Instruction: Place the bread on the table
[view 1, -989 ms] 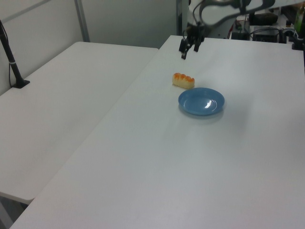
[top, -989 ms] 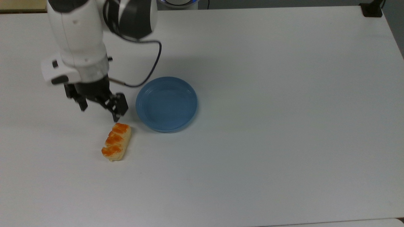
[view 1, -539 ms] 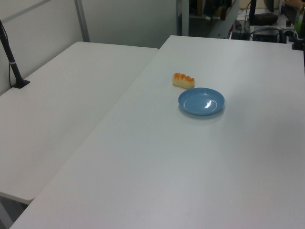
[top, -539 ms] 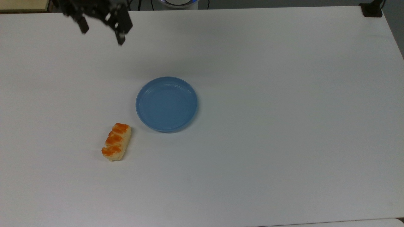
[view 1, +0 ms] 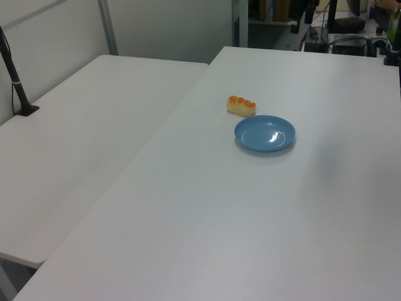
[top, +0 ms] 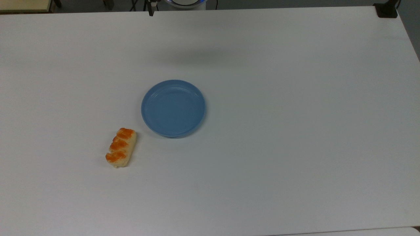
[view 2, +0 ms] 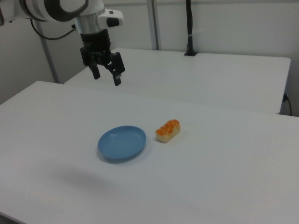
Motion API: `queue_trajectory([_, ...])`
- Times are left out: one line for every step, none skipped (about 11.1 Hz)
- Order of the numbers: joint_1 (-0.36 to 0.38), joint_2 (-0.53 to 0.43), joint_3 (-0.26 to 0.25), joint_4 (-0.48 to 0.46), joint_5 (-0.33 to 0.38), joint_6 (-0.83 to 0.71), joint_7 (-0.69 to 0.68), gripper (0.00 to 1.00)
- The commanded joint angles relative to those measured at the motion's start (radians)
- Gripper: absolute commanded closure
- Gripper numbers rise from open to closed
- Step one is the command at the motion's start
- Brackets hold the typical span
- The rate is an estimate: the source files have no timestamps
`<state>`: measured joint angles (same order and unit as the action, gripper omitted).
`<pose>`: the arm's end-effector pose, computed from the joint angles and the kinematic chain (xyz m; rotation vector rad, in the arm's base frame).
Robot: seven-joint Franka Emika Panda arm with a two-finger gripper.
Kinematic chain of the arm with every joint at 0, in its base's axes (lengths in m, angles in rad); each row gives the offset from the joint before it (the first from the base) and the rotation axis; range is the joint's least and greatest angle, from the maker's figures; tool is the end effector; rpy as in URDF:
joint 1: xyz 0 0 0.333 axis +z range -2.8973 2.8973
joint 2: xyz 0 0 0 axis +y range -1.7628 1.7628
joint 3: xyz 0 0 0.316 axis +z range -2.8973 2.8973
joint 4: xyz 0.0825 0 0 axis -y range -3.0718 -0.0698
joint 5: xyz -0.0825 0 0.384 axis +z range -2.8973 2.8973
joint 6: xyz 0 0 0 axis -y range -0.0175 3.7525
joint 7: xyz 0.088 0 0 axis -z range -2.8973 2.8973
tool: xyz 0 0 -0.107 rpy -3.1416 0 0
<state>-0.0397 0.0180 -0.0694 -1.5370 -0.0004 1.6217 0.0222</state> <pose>0.5624 -0.0613 0.6351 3.1286 -0.2056 0.1045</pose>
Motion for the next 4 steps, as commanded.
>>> queue_trajectory([0.032,-0.018,-0.041,-0.032,-0.006,0.05,-0.099,0.0])
queue_trajectory([0.03,-0.013,-0.041,-0.031,-0.009,0.059,-0.103,0.0])
queue_trajectory([0.033,-0.012,-0.041,-0.031,-0.01,0.058,-0.113,0.0])
queue_trajectory([0.034,-0.013,-0.041,-0.031,-0.009,0.057,-0.113,0.0])
